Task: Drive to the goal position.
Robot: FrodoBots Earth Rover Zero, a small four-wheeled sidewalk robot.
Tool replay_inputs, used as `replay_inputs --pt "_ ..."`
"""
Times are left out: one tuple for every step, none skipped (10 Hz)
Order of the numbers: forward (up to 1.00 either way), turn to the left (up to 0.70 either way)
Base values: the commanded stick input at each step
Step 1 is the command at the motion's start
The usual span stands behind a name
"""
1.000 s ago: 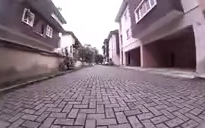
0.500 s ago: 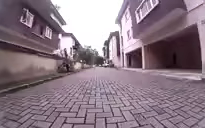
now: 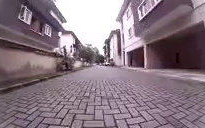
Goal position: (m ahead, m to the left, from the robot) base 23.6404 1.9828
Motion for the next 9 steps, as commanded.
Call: replay_inputs --pt "0.70 0.00" --pt "0.70 0.00" --pt "0.70 0.00" --pt "0.70 0.00" --pt "0.70 0.00" --pt "0.70 0.00" --pt "0.70 0.00" --pt "0.70 0.00" --pt "0.70 0.00"
